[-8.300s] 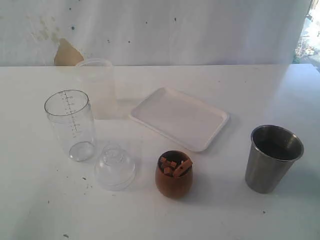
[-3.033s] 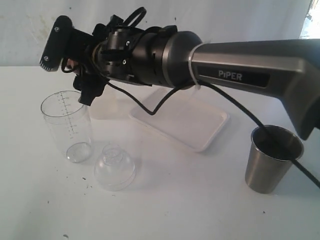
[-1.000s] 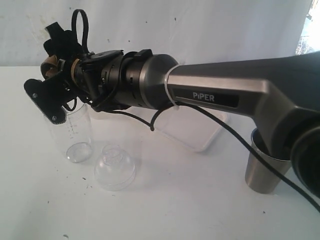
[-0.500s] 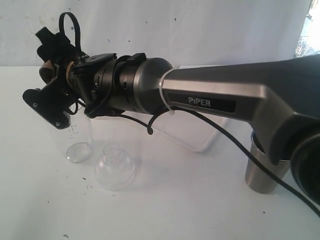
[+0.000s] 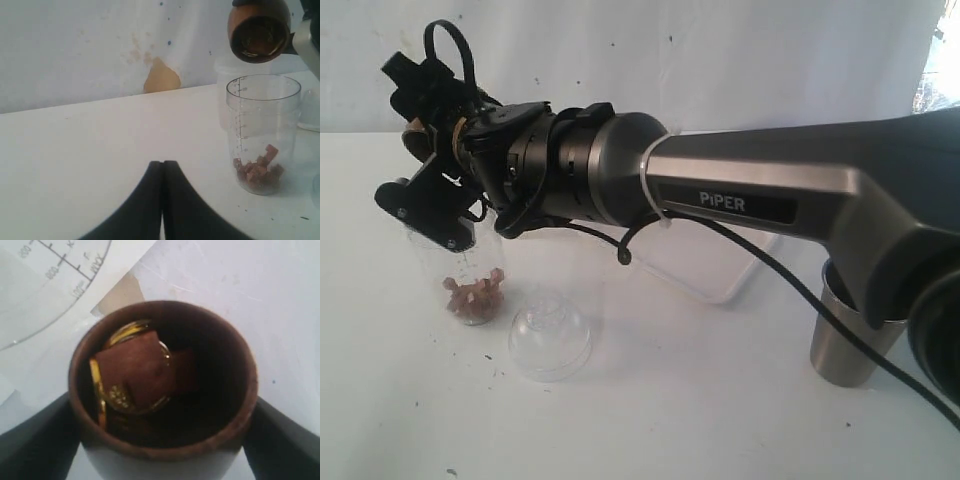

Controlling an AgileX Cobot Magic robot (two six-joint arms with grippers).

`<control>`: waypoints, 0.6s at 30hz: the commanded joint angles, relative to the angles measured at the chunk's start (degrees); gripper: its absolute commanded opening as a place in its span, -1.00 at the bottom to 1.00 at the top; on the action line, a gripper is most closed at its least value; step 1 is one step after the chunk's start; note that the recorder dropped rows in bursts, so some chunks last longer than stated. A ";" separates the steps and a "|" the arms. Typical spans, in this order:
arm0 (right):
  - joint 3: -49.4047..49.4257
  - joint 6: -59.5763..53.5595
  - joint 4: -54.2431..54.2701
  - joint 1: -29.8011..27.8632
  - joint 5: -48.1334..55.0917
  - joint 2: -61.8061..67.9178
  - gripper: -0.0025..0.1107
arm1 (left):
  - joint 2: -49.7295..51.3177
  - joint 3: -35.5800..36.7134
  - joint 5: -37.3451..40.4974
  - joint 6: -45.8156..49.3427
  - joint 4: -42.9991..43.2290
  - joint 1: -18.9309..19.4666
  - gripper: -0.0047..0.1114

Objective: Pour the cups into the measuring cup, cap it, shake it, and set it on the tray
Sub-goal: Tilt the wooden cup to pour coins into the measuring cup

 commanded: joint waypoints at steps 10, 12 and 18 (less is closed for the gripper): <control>-0.36 -0.85 -9.06 2.85 2.70 -1.02 -0.96 | -0.29 0.27 -0.76 -0.10 0.00 0.01 -0.92; -0.36 -0.85 -9.93 2.83 2.87 -1.02 -0.96 | -0.29 0.27 -0.76 -0.10 0.00 0.01 -0.92; -0.36 -0.85 -9.93 2.83 4.22 -1.02 -0.96 | -0.29 0.27 -0.76 -0.10 0.00 0.01 -0.92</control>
